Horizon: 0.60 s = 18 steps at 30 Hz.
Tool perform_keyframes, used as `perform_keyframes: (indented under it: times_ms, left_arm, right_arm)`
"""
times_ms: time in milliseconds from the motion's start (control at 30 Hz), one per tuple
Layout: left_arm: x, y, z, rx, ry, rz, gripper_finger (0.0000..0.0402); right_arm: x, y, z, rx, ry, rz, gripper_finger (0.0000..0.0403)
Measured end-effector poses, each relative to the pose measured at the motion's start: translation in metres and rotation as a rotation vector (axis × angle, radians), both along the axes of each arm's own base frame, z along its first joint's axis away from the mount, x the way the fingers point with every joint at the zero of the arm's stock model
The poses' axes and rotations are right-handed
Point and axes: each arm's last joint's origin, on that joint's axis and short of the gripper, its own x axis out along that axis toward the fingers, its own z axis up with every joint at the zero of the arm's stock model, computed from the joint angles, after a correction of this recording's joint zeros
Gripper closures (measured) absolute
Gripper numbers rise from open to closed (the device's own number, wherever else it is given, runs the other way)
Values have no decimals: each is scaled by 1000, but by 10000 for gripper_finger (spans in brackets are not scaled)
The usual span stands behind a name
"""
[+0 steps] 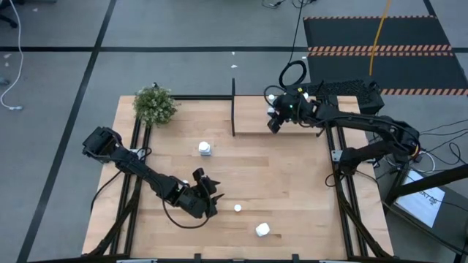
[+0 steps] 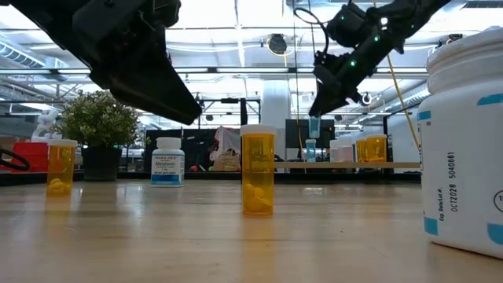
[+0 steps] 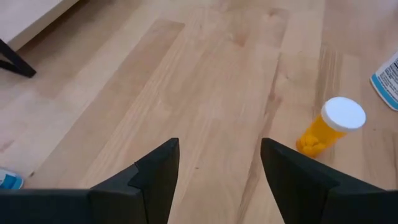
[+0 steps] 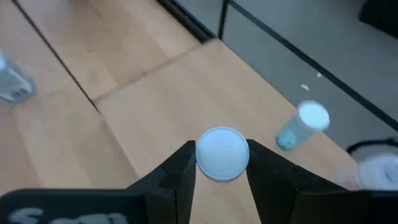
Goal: Pick and place medicine bottles onto shelf by color
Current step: Put the blue pill bottle on the shelf aligned with the other blue pill bottle
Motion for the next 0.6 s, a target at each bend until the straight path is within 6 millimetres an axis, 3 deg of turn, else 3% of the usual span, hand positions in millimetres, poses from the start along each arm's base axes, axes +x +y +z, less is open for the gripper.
perform_keyframes:
  times_ms: [600]
  left_arm:
    - [1,0,1,-8,-9,2,174]
  right_arm:
    - [-16,-10,-32,-23,-62,-68,280]
